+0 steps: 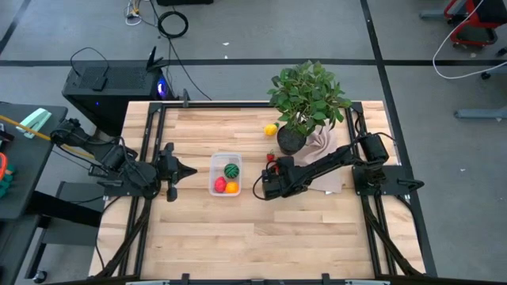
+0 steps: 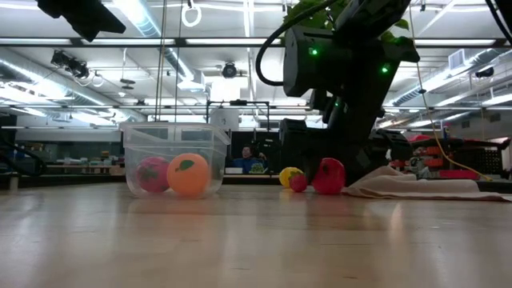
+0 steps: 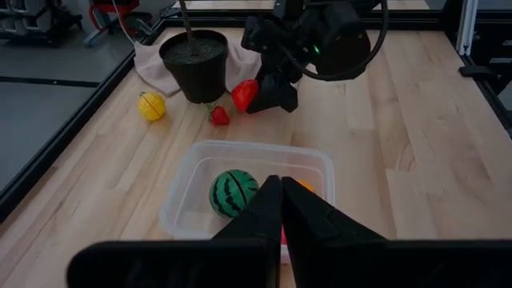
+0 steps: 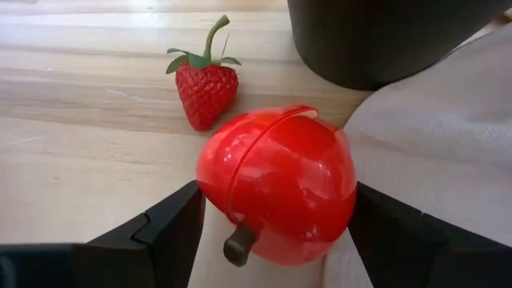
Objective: Pick and placing Produce into tupperware
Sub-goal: Put the red apple into the transparent bin
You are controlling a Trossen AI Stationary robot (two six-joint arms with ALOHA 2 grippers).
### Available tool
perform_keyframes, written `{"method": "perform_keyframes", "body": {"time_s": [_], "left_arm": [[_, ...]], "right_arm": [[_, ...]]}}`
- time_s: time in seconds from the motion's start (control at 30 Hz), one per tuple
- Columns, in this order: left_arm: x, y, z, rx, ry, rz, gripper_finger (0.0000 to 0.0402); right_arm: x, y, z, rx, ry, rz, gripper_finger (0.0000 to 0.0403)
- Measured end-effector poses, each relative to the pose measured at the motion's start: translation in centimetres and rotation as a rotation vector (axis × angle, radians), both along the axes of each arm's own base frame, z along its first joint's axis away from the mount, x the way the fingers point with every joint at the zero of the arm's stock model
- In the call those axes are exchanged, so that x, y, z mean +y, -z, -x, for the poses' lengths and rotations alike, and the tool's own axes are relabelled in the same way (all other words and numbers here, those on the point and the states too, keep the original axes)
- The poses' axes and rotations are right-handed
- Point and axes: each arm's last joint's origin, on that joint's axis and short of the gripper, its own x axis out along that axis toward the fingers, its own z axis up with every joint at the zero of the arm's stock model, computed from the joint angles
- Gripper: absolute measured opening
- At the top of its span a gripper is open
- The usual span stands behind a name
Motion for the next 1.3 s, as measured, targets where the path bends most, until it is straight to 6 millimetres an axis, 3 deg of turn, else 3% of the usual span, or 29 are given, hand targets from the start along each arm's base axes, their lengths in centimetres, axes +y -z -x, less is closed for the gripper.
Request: {"method": "perform_keyframes", "body": {"time_s": [0.3,0.47,0.8,1.07,1.3], "left_arm": [[0.0,0.0,0.0,0.002,0.004,-0.01,0.0021],[0.0,0.0,0.0,0.003,0.004,-0.01,0.0011],[0.0,0.0,0.0,0.0,0.0,-0.002,0.0022],[0.0,0.0,0.0,0.0,0.002,-0.004,0.0013],[0.0,0.0,0.0,0.0,0.002,-0.004,0.002]], "right_arm": [[1.2,-1.3,0.2,-0.023,-0.051,-0.015,0.0281],[3.0,-2.4,-0.4,-0.042,-0.123,-0.033,0.0281],[7.2,-6.8,-2.2,-0.098,-0.317,-0.034,0.0281],[10.3,-10.2,-2.9,-0.096,-0.526,0.0,0.0281],[12.0,-11.4,-2.8,0.041,-0.796,0.108,0.0281]]}}
